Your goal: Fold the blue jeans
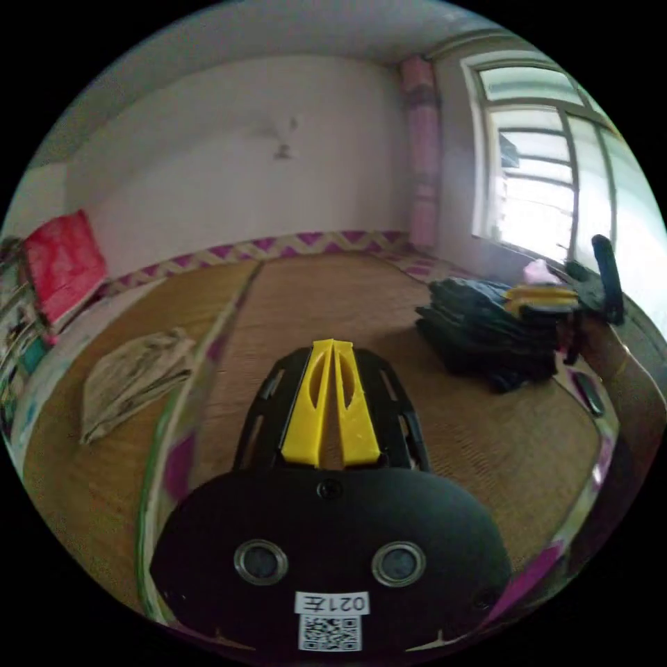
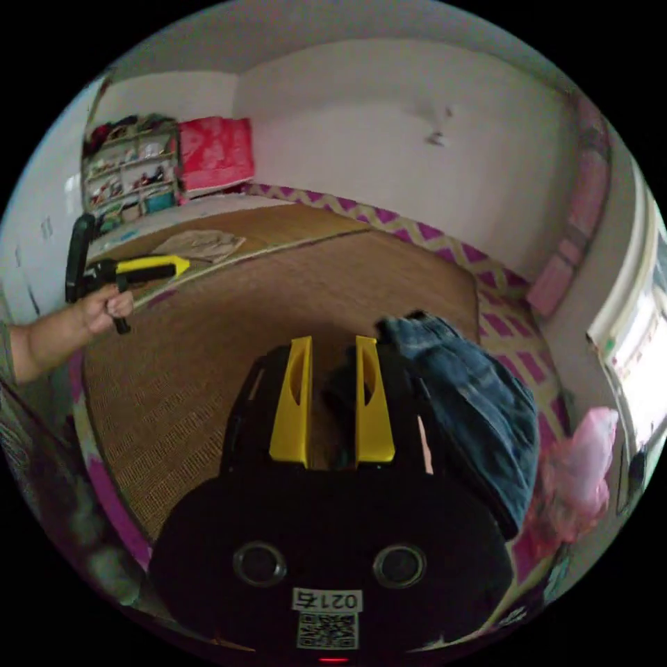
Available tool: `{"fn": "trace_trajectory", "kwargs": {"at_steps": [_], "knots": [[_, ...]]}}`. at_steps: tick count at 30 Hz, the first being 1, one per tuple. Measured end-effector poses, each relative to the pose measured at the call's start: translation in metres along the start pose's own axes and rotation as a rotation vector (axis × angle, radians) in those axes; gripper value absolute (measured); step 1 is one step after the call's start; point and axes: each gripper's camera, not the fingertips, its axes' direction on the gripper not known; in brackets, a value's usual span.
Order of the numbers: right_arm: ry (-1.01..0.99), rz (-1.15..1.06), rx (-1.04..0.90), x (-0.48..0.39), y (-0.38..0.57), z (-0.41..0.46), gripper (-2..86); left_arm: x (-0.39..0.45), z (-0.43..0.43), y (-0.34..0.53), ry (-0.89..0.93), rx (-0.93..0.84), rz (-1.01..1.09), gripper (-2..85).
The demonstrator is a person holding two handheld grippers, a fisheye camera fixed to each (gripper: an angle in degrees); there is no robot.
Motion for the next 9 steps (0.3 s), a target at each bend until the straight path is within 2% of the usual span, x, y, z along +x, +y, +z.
{"fn": "trace_trajectory", "kwargs": {"at_steps": [4,9], "knots": [[-0.078,-0.236,0.093,-0.116,-0.041,0.048,10.2,-0.062,-0.037,0.048,-0.142,-0.192,-0.025,-1.0],[-0.180,-0.411,0.088,-0.228,-0.116,0.108,9.7,-0.142,-0.071,0.108,-0.180,-0.273,-0.172,-1.0]]}}
